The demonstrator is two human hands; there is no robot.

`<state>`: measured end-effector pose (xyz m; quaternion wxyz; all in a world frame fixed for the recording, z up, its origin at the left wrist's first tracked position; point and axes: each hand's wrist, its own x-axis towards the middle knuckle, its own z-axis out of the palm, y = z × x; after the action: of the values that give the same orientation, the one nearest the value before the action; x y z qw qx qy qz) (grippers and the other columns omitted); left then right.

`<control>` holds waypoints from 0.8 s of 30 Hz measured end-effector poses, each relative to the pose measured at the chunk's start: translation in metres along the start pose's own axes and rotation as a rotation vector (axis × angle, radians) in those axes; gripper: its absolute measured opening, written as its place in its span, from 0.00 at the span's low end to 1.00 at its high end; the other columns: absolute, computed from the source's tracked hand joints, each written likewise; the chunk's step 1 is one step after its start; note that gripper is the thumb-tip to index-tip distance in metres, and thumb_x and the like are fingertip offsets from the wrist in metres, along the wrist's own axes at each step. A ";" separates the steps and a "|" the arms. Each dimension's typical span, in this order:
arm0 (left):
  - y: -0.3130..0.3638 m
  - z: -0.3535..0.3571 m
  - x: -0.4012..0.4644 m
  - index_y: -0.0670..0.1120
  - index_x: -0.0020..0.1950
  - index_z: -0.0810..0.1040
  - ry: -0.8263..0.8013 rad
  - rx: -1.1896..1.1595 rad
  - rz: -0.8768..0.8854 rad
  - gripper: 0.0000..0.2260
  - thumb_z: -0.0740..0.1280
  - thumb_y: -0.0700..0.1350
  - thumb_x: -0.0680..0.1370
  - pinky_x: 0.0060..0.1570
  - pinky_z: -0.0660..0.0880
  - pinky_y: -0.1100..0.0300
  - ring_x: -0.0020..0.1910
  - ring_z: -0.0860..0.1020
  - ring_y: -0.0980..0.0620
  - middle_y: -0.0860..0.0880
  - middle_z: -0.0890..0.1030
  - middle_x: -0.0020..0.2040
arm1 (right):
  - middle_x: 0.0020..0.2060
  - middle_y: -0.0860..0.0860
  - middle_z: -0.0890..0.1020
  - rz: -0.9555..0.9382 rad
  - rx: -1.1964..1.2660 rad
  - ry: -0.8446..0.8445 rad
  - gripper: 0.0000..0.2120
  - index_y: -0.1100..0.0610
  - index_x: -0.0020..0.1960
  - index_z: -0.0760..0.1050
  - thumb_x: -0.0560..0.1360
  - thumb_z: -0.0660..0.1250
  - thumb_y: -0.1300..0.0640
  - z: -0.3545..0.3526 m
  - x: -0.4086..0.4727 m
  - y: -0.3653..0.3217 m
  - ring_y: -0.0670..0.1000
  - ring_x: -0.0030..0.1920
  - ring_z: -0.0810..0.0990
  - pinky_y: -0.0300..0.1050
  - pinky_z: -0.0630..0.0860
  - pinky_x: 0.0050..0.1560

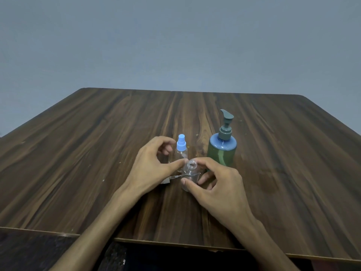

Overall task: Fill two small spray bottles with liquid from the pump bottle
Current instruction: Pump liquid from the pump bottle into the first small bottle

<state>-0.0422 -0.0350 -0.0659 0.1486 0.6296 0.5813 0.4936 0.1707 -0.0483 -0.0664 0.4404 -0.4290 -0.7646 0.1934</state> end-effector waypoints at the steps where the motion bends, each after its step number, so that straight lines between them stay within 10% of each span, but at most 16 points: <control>1: 0.001 0.004 0.005 0.50 0.59 0.86 -0.027 0.009 -0.007 0.19 0.86 0.45 0.71 0.51 0.74 0.73 0.50 0.82 0.55 0.54 0.85 0.49 | 0.39 0.25 0.80 0.000 -0.008 -0.004 0.20 0.43 0.58 0.85 0.68 0.84 0.46 0.000 0.000 -0.001 0.42 0.38 0.84 0.34 0.78 0.38; 14: -0.040 -0.021 0.068 0.49 0.48 0.88 0.005 0.095 -0.128 0.05 0.82 0.44 0.76 0.45 0.78 0.56 0.35 0.77 0.57 0.49 0.86 0.39 | 0.39 0.30 0.80 -0.006 -0.061 -0.014 0.20 0.44 0.60 0.84 0.71 0.81 0.42 0.003 0.009 -0.004 0.39 0.44 0.84 0.29 0.74 0.39; 19: -0.041 -0.020 0.063 0.50 0.56 0.87 -0.010 0.116 -0.116 0.16 0.84 0.51 0.72 0.59 0.82 0.44 0.48 0.83 0.52 0.53 0.87 0.49 | 0.42 0.31 0.82 0.010 -0.047 -0.015 0.20 0.45 0.60 0.85 0.71 0.81 0.42 0.004 0.010 -0.003 0.40 0.44 0.84 0.30 0.75 0.40; 24: -0.018 -0.026 0.045 0.53 0.72 0.79 0.198 0.131 -0.094 0.29 0.79 0.60 0.73 0.72 0.64 0.54 0.65 0.76 0.57 0.58 0.78 0.66 | 0.39 0.30 0.81 0.005 -0.037 -0.007 0.19 0.44 0.59 0.85 0.71 0.81 0.42 0.004 0.010 -0.004 0.40 0.43 0.84 0.30 0.75 0.39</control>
<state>-0.0807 -0.0007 -0.0472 0.0722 0.5580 0.6530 0.5070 0.1633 -0.0419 -0.0612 0.4291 -0.4382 -0.7686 0.1819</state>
